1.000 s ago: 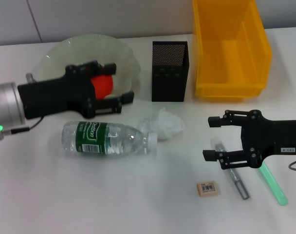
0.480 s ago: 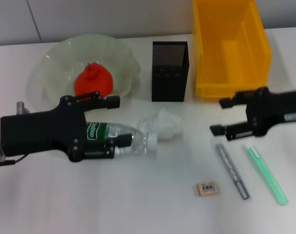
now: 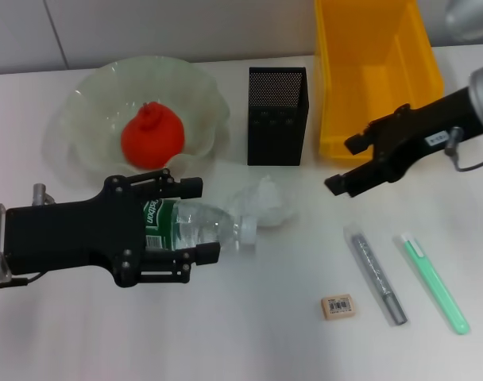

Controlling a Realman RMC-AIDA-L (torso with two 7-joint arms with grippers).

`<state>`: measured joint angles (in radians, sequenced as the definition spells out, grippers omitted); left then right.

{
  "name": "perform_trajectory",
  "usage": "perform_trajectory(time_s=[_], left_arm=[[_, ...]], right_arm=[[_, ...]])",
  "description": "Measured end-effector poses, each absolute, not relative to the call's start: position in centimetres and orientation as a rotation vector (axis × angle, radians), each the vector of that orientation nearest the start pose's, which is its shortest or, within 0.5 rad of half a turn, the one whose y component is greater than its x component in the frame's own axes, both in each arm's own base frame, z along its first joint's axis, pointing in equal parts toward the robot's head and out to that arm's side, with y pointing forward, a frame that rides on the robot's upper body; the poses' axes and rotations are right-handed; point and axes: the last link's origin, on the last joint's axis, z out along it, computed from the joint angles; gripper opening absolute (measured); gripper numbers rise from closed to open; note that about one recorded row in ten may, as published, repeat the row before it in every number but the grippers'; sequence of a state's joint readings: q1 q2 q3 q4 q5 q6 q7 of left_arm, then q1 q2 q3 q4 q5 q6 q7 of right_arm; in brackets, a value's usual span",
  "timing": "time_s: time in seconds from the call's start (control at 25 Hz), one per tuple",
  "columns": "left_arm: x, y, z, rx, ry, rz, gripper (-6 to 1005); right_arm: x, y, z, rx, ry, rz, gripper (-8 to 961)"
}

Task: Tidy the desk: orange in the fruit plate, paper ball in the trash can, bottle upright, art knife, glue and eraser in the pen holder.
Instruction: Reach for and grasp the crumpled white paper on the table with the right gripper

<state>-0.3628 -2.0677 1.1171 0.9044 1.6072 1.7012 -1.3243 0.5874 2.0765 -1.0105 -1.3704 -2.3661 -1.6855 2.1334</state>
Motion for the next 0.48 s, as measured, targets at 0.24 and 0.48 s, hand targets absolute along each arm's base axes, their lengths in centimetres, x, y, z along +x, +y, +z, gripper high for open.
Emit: perform_trajectory(time_s=[0.24,0.48], left_arm=[[-21.3,28.7,0.1,-2.914,-0.188,-0.938,825],[-21.2,28.3,-0.3,-2.944,-0.163,-0.939,824]], right_arm=[[16.2,36.8,4.3,-2.790,0.719,-0.110,778],[16.2,37.8,3.3,-2.787,0.781,-0.184,777]])
